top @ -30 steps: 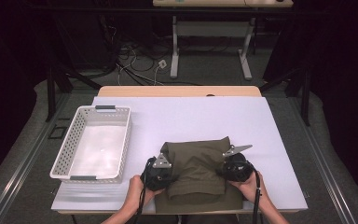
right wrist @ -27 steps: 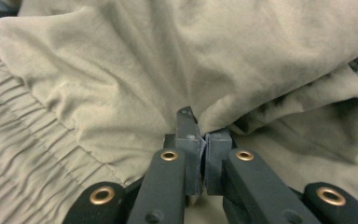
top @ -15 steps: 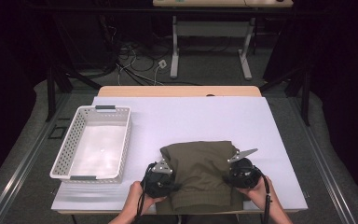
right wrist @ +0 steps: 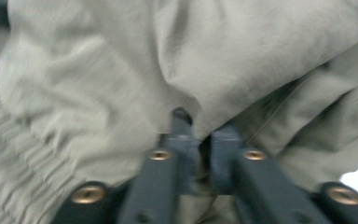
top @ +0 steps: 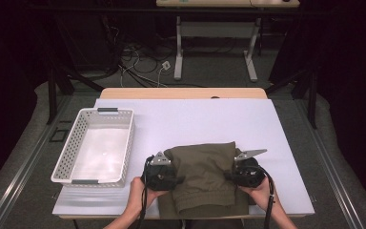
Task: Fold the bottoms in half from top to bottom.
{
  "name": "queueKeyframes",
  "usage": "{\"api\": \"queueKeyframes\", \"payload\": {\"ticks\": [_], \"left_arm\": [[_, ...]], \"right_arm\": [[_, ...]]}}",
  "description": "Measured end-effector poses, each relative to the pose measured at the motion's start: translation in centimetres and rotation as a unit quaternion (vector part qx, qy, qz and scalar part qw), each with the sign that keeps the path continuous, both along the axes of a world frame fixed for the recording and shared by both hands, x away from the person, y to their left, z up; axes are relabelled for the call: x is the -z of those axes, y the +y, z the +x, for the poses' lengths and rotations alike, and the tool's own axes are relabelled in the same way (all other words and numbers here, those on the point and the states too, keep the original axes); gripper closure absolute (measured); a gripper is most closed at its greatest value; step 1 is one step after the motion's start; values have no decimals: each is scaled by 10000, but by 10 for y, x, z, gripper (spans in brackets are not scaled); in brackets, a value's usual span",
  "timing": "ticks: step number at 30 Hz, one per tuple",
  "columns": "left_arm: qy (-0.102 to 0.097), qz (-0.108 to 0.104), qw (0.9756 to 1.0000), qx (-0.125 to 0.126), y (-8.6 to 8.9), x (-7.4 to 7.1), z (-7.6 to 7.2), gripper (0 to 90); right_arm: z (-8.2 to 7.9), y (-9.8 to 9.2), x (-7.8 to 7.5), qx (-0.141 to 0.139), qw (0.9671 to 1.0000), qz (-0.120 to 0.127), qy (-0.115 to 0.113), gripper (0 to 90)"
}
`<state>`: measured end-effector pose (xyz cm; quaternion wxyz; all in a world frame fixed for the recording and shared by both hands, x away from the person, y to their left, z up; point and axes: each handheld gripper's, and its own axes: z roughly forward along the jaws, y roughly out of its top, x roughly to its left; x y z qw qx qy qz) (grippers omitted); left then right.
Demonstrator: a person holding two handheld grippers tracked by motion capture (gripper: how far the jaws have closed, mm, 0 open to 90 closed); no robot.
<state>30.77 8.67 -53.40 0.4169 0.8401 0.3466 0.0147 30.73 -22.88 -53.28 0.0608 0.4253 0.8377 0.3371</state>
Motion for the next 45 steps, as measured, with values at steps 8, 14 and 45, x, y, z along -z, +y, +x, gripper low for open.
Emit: {"api": "queueKeyframes", "payload": {"ticks": [8,14,45], "left_arm": [[506,-200,9982,268,5,1,-6,874],[543,140,9981,244,5,10,-1,848],[-667,883,9939,28,-19,20,8,872]], "right_arm": [[-17,4,-5,-320,9984,-219,418,893],[-16,6,-2,-291,9963,-705,407,741],[14,14,14,-29,9944,-856,-620,900]]}}
